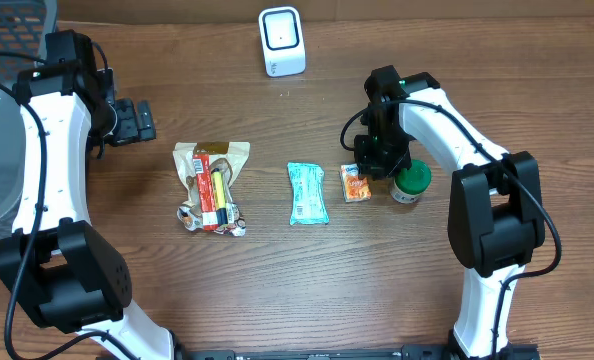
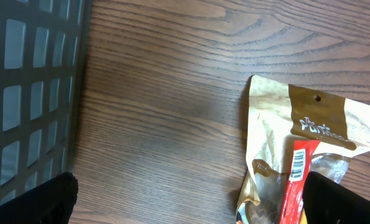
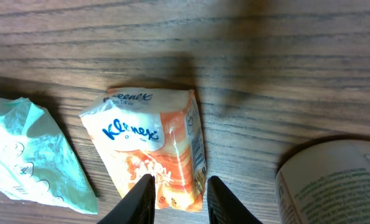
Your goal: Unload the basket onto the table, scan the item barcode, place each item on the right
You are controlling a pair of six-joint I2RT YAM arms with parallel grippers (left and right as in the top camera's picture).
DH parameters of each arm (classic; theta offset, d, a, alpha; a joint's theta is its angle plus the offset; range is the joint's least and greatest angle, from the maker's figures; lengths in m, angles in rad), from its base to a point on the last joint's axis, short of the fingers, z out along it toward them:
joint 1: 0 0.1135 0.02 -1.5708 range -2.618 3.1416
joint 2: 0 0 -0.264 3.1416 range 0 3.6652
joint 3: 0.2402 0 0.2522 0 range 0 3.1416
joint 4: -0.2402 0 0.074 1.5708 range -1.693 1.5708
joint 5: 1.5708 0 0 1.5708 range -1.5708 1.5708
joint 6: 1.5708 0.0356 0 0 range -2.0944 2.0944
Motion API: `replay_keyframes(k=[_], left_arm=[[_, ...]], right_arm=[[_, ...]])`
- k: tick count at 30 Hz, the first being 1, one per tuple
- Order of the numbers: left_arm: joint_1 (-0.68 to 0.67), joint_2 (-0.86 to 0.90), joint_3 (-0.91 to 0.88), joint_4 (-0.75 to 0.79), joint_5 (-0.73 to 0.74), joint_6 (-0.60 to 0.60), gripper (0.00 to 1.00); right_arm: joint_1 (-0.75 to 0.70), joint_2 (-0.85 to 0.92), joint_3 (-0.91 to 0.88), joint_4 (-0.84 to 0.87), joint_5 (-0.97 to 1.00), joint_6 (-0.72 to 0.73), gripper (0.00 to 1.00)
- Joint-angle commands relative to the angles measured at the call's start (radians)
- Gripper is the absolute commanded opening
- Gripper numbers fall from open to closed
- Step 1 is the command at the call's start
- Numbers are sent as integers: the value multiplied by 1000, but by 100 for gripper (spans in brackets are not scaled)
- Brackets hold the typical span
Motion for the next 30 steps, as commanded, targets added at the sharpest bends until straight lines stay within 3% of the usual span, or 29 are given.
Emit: replay_keyframes(k=[1, 15, 30], left_arm=[[-2, -19, 21, 2, 8, 15, 100], [-2, -19, 21, 2, 8, 15, 100], [-2, -19, 21, 2, 8, 15, 100]], right_arm=[[-2, -38, 16, 11, 13, -6, 28], [-2, -38, -76, 71, 43, -6, 22], [-2, -38, -130, 111, 43, -3, 24]])
